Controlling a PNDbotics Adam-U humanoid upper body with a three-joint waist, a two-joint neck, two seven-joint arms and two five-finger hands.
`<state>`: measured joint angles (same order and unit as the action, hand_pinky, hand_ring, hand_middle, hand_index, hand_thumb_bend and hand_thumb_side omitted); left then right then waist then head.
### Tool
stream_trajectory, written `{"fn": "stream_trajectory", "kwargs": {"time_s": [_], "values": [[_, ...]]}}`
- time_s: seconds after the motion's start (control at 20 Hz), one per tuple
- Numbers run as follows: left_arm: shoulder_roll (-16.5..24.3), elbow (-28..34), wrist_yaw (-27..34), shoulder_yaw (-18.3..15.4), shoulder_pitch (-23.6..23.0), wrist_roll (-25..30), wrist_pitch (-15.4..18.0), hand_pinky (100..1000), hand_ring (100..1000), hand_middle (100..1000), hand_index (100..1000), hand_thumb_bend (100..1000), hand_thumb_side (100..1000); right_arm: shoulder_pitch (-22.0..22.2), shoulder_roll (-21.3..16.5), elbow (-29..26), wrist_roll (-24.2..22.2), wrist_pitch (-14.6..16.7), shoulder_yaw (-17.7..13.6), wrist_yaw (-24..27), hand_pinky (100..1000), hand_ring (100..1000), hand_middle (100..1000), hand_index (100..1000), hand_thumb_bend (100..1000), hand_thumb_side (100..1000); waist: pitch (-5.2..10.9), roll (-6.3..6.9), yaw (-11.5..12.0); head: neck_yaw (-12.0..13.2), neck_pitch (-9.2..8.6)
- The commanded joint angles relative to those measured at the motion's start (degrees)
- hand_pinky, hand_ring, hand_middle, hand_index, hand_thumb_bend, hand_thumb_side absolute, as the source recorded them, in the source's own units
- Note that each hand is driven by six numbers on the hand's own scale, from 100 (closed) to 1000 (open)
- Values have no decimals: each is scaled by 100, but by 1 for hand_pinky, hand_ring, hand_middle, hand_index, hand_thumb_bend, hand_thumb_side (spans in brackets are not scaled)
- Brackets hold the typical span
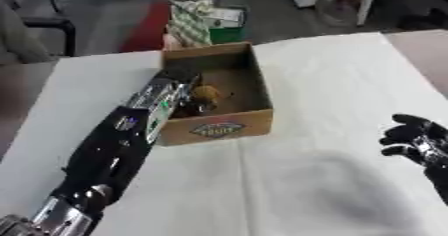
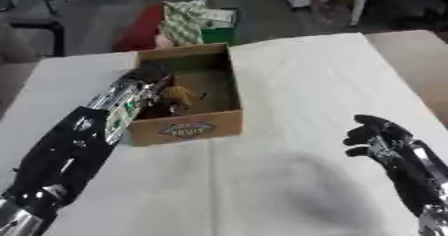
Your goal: Pick up objects on the table and place them in the box.
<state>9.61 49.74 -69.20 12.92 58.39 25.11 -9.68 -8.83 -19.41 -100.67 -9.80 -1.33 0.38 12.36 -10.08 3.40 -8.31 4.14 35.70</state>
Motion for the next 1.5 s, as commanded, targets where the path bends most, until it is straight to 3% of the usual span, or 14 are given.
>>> {"fn": "stream_trajectory", "kwargs": {"time_s": [0.05,0.2,0.35,0.55,0.85,1.1,1.15,1.2,1.5], "values": [[179,181,84,-12,96,243,22,778,797,782,864,478,432,-57,-60,-62,-7,8,-30,-29,636,680,617,820,100,541,83,-32,15,-18,-61],[288,345,233,-32,101,480,33,814,842,834,889,557,588,-52,-58,-60,-4,8,-40,-28,636,680,617,820,100,542,89,-30,36,-44,-72],[460,629,491,-28,121,853,95,828,859,860,906,608,672,-42,-62,-57,4,10,-53,-30,636,681,617,820,100,542,95,-32,64,-81,-73],[763,1153,766,-5,167,1411,177,838,868,881,914,639,714,-22,-71,-49,14,13,-67,-35,636,681,617,820,100,542,114,-31,117,-120,-62],[1344,2284,1108,-36,118,1919,252,827,857,871,911,611,695,9,-83,-38,34,16,-94,-39,636,681,618,820,100,543,145,-20,224,-189,-51],[1823,3437,1733,-298,-296,1547,20,769,795,810,871,471,614,38,-77,-40,71,21,-134,-38,636,681,618,820,100,543,151,-36,326,-261,-36],[1907,3667,1872,-355,-432,1377,-55,750,773,790,858,388,580,41,-77,-41,78,23,-141,-37,635,681,618,820,100,543,151,-38,346,-272,-32],[1979,3907,2048,-435,-606,1155,-145,734,753,773,845,299,529,45,-76,-41,87,24,-150,-36,635,681,618,819,100,542,150,-42,374,-286,-29],[2100,4982,3199,-796,-1750,-311,-667,669,666,704,798,101,509,47,-49,-43,114,22,-178,-26,635,680,618,820,100,543,146,-69,482,-344,-14]]}}
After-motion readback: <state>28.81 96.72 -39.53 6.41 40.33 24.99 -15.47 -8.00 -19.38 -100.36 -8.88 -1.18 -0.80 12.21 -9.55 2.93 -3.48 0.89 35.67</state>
